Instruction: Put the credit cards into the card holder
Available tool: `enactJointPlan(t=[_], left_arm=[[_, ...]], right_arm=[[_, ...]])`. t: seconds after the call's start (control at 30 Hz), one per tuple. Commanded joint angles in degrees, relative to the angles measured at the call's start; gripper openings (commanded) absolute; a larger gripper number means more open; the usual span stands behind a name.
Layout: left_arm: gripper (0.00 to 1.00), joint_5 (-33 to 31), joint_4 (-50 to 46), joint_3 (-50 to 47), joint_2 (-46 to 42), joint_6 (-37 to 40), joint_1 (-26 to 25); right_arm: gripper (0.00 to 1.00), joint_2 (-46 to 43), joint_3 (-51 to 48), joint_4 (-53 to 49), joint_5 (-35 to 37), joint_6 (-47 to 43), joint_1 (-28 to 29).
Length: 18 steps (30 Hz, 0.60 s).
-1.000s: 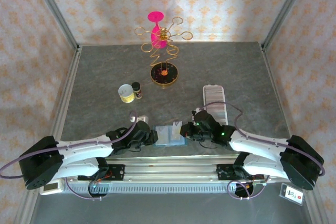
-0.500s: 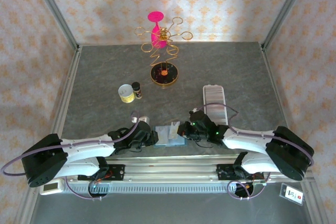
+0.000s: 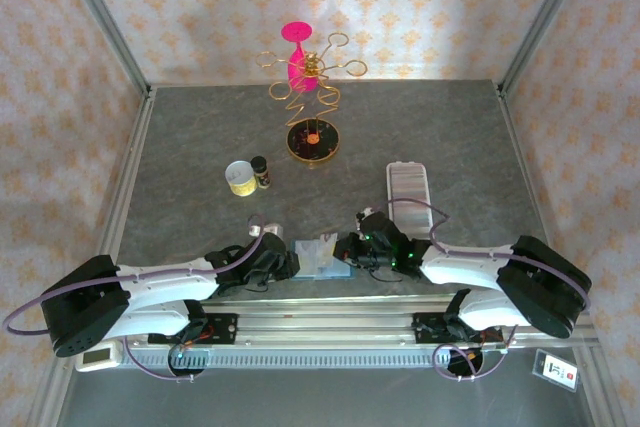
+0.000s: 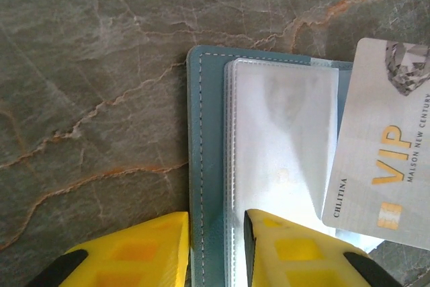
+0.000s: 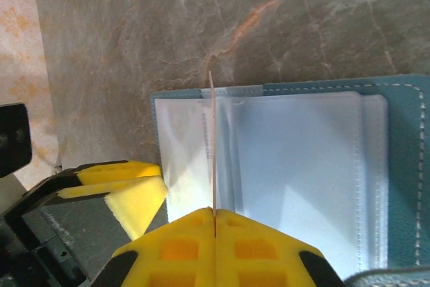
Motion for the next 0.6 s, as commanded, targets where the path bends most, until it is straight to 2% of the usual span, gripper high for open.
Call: enactJointPlan(t=[0.0, 0.13, 0.37, 0.57], left_arm=[[0.29, 0.46, 1.28, -1.02, 0.14, -0.52, 0.34], [0.29, 0.37, 0.63, -1.02, -0.08, -0.43, 0.38], [0.28, 0.29, 0.70, -1.45, -0.90, -0.86, 0.36], [0.28, 0.24, 0.53, -1.63, -1.47, -0.87, 0.35]], right_arm=[[0.00, 0.50, -0.88, 0.96, 0.01, 0.77, 0.50], [0.00, -0.87, 0.70, -4.74, 2.07, -2.17, 0.48], [0.00, 0.57, 0.44, -2.18, 0.37, -1.69, 0.48], [0.00, -1.28, 0.16, -4.14, 1.56, -2.42, 0.48]])
